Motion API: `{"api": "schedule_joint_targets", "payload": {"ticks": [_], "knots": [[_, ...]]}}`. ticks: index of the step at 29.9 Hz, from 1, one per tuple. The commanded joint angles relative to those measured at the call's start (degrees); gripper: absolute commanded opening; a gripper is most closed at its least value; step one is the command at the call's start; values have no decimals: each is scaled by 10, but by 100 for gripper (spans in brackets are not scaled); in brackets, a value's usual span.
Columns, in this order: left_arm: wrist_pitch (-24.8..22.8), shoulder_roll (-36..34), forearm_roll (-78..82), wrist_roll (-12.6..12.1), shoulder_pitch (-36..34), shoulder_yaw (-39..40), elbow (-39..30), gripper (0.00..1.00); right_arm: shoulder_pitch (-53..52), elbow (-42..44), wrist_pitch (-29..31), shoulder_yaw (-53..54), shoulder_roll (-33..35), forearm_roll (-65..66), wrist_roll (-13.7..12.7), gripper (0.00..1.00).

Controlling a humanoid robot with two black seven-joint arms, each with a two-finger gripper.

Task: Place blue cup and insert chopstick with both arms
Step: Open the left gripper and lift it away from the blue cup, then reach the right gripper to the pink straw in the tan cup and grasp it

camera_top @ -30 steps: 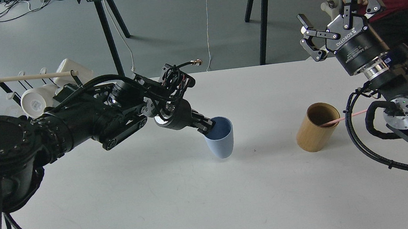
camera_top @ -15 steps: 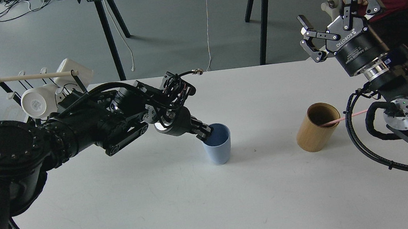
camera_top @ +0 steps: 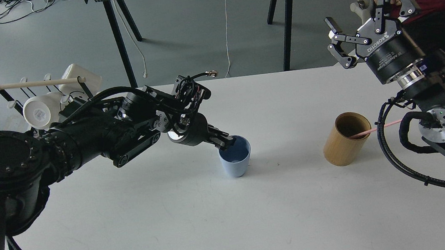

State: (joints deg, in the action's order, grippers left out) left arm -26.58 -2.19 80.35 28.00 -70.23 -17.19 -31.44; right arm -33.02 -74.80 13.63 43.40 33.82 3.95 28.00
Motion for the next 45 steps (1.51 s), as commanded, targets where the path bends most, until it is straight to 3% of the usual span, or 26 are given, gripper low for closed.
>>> {"api": "schedule_joint_targets", "payload": {"ticks": [1,9,15,21,24,31,45], "knots": [[-14,-26,-18,0,1,30,-5,98,0,0,1,0,0,0,0,96],[-14,-139,-150,0,44,242,-85,99,-39,-3,-28,-2,19,6,0,96],[-14,-153,-303,0,141,421,-101,99,-85,-36,-185,-12,85,138,0,96],[-14,-148,-388,0,178,538,-101,99,-79,-103,-328,-52,234,261,0,96],[-14,-148,-457,0,187,550,-101,99,-64,-132,-416,-89,318,372,0,97],[-14,-142,-490,0,195,546,-101,99,-18,-165,-416,-182,423,520,0,96],[-14,-135,-490,0,234,549,-101,99,116,-137,-416,-211,354,594,0,92]]}}
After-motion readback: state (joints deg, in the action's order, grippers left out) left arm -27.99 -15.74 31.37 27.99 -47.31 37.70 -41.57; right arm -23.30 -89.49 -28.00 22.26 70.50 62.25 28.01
